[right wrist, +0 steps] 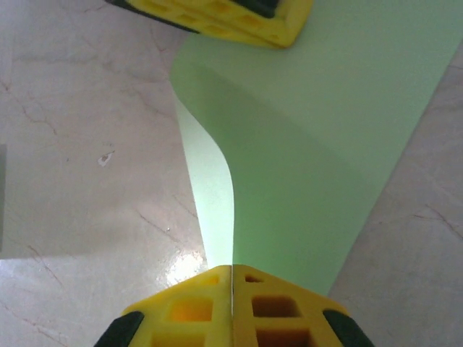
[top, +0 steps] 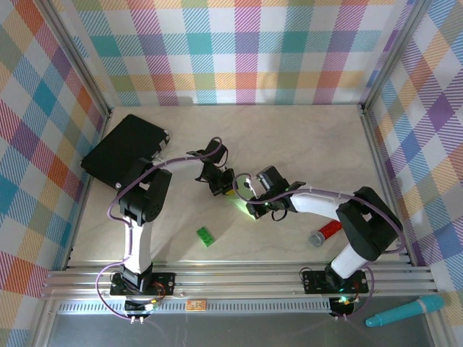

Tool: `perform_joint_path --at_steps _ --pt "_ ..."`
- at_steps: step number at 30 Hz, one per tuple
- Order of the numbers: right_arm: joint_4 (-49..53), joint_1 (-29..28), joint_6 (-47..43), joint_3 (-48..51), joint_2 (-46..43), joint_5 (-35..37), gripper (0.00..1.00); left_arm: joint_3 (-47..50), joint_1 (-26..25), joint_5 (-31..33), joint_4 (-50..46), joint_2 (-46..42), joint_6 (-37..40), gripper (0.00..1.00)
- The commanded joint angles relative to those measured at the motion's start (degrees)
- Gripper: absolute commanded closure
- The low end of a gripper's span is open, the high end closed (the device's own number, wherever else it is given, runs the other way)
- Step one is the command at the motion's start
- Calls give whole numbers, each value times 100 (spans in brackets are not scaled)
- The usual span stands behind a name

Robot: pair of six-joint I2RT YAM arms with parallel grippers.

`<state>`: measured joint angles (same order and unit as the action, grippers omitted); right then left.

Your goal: Fold a paper plane with a square sheet of paper (pick it up from the middle)

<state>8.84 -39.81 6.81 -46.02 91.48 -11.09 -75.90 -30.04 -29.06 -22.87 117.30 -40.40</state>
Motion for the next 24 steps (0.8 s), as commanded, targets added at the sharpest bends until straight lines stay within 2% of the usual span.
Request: perform_joint_path --at_steps 1,24 --pt "261 17 136 -237 140 8 92 -37 -28 94 -433 239 204 92" --pt "547 26 132 -619 528 77 91 -171 -72 -140 -683 453 656 97"
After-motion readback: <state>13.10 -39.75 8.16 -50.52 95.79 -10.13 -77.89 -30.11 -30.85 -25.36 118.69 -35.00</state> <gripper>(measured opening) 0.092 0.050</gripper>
